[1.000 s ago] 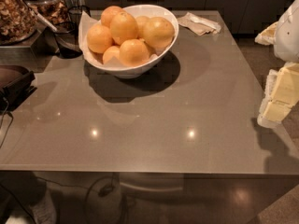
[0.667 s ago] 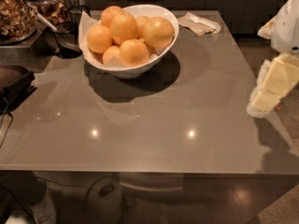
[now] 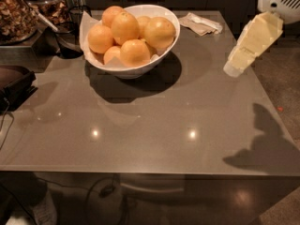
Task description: Pick orange from white bowl
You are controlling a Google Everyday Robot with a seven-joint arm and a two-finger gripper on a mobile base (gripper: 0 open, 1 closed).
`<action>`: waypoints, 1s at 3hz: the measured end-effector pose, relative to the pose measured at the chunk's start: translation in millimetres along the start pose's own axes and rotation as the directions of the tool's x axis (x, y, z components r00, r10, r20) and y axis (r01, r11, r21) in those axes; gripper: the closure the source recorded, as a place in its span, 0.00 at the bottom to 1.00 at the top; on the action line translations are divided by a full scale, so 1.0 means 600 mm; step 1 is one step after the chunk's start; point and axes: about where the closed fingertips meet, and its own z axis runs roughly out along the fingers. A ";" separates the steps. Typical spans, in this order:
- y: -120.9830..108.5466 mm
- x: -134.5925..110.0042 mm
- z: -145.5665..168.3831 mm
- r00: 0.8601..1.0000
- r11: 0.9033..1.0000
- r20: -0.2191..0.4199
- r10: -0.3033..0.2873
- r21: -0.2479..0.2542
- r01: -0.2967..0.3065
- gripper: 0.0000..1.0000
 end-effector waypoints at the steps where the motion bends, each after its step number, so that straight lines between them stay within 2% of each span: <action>1: -0.001 -0.006 -0.006 1.000 1.000 0.012 -0.002 0.009 0.001 0.00; 2: 0.001 -0.039 0.008 0.998 1.000 0.062 0.023 -0.017 -0.022 0.00; 3: 0.003 -0.110 0.022 0.992 0.998 0.122 -0.016 -0.053 0.022 0.00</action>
Offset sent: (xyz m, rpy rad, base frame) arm 0.0260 0.0400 -0.0016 0.1447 -0.0005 -0.0102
